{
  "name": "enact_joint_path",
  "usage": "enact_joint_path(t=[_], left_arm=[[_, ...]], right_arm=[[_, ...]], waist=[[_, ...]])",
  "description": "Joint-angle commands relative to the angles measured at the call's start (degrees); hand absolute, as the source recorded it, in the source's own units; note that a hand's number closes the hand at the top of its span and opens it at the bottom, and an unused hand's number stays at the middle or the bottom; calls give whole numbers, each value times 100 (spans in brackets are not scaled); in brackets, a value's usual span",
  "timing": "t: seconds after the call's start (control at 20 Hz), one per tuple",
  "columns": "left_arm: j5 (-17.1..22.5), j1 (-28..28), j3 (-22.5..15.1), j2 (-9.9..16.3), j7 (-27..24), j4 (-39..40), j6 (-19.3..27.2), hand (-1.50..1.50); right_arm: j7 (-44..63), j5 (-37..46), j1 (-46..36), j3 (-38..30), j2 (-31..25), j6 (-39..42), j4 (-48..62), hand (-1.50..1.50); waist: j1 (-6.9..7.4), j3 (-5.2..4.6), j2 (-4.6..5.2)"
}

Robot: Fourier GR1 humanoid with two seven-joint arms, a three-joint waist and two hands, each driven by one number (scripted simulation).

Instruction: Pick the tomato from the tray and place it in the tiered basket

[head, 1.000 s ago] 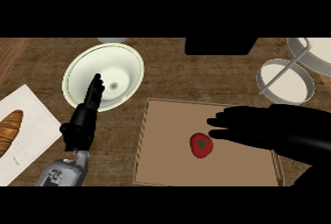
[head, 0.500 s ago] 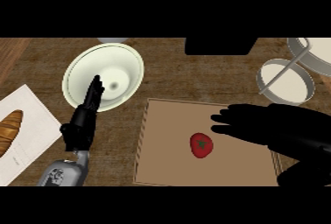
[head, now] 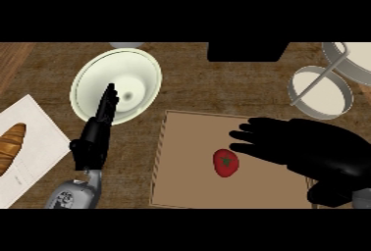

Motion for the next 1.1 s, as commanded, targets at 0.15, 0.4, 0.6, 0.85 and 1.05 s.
enact_joint_path(t=[0.15, 0.4, 0.6, 0.85, 1.05], left_arm=[[-121, -52, 108, -175, -413, 430, -60, 0], [-241, 362, -89, -265, 100, -343, -71, 0], [22, 119, 501, 43, -145, -43, -468, 0], [-35, -123, 587, -96, -154, 269, -467, 0], [-469, -289, 293, -439, 42, 313, -157, 0]], right_arm=[[-1328, 980, 59, 385, -253, -848, 512, -150], [-882, 1399, -40, 387, 319, -1088, 1018, -150], [-964, 1592, 33, 249, 462, -964, 1112, -150], [-1308, 1909, 311, 408, 517, -1257, 1585, -150], [-1610, 1891, -13, 225, 647, -1168, 1862, -150]], waist=[[2, -1, 7], [27, -1, -4], [2, -3, -3], [-17, -3, 2], [-20, -3, 1]])
